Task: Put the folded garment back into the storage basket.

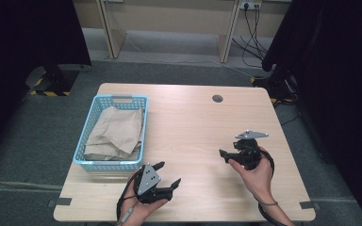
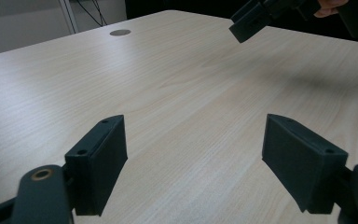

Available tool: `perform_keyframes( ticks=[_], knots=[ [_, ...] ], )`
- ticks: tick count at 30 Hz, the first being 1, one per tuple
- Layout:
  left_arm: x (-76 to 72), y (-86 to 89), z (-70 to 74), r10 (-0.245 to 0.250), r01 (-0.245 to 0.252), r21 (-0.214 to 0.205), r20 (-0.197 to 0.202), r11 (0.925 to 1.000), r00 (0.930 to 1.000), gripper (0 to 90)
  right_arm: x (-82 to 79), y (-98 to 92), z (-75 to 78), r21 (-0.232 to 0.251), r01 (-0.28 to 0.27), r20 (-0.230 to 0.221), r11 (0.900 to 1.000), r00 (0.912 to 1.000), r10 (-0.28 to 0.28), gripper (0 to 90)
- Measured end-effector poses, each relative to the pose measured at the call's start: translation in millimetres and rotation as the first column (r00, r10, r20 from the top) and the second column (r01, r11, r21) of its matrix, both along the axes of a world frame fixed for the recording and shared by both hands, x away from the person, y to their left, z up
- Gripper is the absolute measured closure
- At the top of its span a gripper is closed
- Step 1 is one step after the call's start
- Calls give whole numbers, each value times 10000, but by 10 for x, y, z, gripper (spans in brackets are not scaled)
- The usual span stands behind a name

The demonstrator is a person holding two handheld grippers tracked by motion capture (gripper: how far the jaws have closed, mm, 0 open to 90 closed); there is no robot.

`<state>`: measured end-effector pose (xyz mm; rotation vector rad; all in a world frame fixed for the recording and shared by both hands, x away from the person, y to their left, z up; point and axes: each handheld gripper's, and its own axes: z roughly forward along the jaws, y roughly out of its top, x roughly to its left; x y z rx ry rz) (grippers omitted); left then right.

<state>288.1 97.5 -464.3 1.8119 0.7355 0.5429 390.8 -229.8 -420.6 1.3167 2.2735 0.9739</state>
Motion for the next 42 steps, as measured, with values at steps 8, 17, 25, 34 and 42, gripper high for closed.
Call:
perform_keyframes(
  ticks=[8, 17, 25, 34, 42],
  knots=[
    [-20, 15, -50, 54, -54, -99, -42, 9999, 10000, 216, -126, -122, -84, 15, 294, -50, 9996, 9996, -294, 322],
    [-30, 36, -73, 119, -119, -167, -15, 9998, 9999, 216, -275, -290, -219, 180, 592, 37, 9981, 9982, -593, 322],
    [-34, 41, -95, 163, -162, -209, 24, 9996, 9999, 216, -386, -417, -288, 384, 654, 253, 9971, 9975, -664, 321],
    [-37, 66, -103, 271, -268, -281, 105, 9992, 9996, 216, -480, -545, -368, 525, 881, 277, 9947, 9956, -897, 319],
    [-49, 72, -132, 304, -300, -343, 101, 9990, 9995, 216, -540, -650, -430, 689, 1167, 335, 9908, 9923, -1193, 319]
  ],
)
